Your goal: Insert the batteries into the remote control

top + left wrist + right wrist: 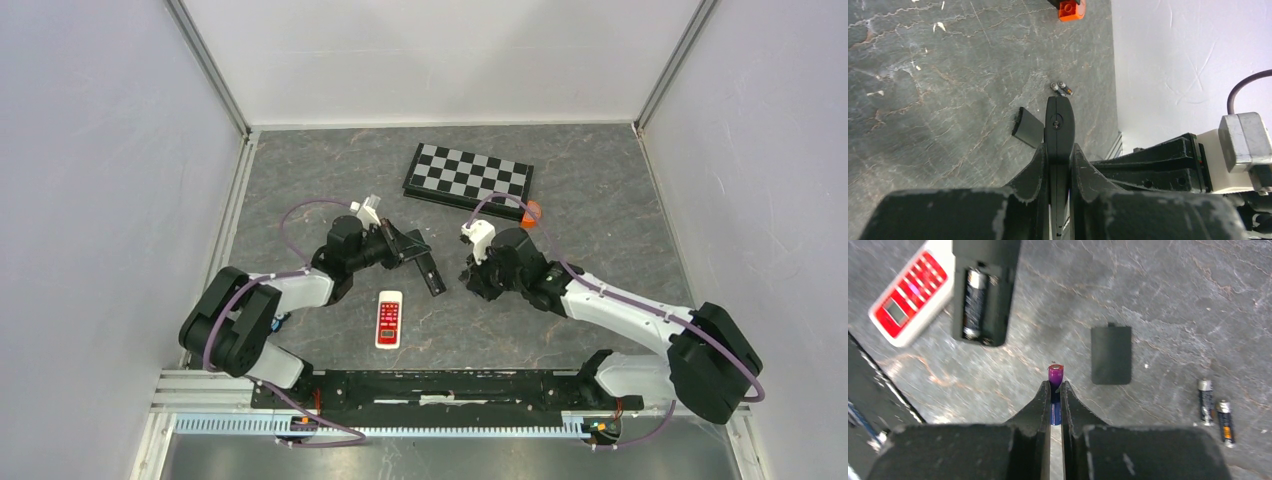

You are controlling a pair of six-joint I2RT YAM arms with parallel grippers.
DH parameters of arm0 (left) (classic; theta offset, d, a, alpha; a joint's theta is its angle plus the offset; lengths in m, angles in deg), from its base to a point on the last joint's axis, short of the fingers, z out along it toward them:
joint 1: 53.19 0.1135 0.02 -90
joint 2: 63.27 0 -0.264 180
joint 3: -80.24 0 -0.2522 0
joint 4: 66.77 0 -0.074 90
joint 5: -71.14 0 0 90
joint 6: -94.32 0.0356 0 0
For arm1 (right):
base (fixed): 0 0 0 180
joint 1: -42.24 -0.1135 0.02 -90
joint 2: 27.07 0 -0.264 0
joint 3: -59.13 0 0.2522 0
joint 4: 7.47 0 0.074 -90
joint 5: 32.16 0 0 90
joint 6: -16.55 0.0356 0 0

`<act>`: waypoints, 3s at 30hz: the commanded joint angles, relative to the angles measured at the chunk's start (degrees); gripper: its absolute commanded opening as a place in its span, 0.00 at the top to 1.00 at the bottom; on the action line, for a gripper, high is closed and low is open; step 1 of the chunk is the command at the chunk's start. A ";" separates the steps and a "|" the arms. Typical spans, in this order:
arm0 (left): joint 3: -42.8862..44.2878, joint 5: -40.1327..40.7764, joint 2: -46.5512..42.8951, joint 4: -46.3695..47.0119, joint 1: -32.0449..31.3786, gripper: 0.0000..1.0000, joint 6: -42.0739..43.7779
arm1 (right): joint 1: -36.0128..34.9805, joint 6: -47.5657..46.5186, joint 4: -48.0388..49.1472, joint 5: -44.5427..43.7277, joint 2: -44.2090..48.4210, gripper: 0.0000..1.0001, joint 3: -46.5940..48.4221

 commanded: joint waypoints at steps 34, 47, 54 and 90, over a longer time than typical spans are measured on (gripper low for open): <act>-1.18 -5.80 2.31 20.66 0.09 0.98 -18.84 | -7.75 16.26 1.75 -9.41 -2.96 0.81 10.89; -2.23 -5.52 1.73 22.66 0.43 0.98 -22.98 | -7.67 20.11 0.83 -10.99 0.87 0.56 12.18; -2.44 -5.49 1.30 24.39 0.52 0.98 -24.75 | -7.22 27.59 7.24 -12.13 7.21 0.28 9.16; -1.70 -2.41 -5.28 25.53 0.44 0.98 -29.70 | -6.46 62.28 28.72 -14.41 14.88 0.44 -7.75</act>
